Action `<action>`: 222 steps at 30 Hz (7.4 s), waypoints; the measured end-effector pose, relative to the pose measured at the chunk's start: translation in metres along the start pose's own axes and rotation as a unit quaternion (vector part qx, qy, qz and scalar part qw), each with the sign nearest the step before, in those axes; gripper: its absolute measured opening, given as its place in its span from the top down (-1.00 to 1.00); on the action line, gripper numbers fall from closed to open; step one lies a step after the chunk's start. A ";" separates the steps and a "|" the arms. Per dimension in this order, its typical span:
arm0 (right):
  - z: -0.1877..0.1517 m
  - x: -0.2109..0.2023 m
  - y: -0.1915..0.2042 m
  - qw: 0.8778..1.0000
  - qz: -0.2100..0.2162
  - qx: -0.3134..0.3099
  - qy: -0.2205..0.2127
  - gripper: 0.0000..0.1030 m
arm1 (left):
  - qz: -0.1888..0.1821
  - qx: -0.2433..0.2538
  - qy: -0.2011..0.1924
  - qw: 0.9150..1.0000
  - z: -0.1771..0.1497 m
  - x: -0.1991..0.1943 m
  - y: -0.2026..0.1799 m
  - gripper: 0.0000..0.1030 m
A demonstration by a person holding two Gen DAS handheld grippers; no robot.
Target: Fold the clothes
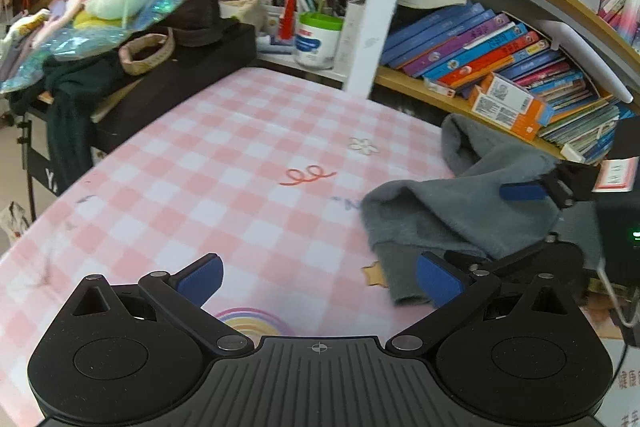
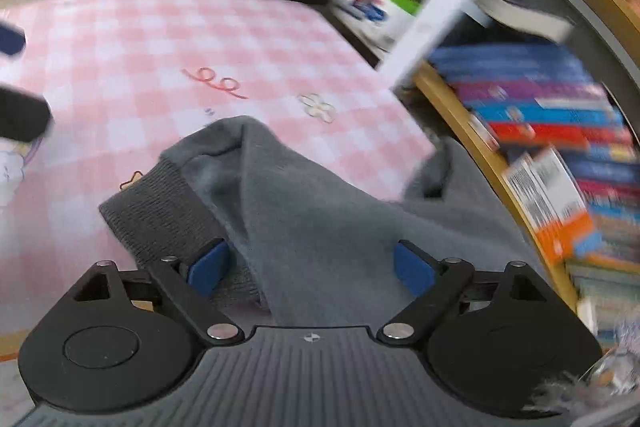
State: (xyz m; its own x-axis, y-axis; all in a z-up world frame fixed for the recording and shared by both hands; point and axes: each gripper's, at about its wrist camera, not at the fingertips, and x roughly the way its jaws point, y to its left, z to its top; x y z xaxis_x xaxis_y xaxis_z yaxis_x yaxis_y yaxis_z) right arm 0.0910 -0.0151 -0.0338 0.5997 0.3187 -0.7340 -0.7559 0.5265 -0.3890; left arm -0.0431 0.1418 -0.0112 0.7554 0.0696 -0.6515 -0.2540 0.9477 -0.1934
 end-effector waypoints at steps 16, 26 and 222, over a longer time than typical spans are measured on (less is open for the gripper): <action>-0.053 -0.160 -0.123 0.929 -0.133 0.308 -0.159 0.89 | -0.061 0.029 -0.015 0.998 0.011 0.012 -0.037 -1.00; -0.266 -0.201 -0.119 0.815 -0.216 0.534 0.069 0.89 | -0.119 0.073 0.012 0.990 -0.003 0.024 -0.099 -1.00; 0.081 0.014 -0.056 0.998 0.059 -0.001 -0.027 -0.48 | -0.119 -0.089 0.066 0.987 0.025 0.091 0.032 0.57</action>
State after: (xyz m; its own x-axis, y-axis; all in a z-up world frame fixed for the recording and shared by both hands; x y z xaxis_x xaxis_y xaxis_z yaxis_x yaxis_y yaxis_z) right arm 0.1628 0.0235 0.0227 0.5204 0.4200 -0.7435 -0.8220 0.4823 -0.3029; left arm 0.0329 0.1865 -0.0580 0.7238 -0.2012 -0.6600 -0.1891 0.8620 -0.4702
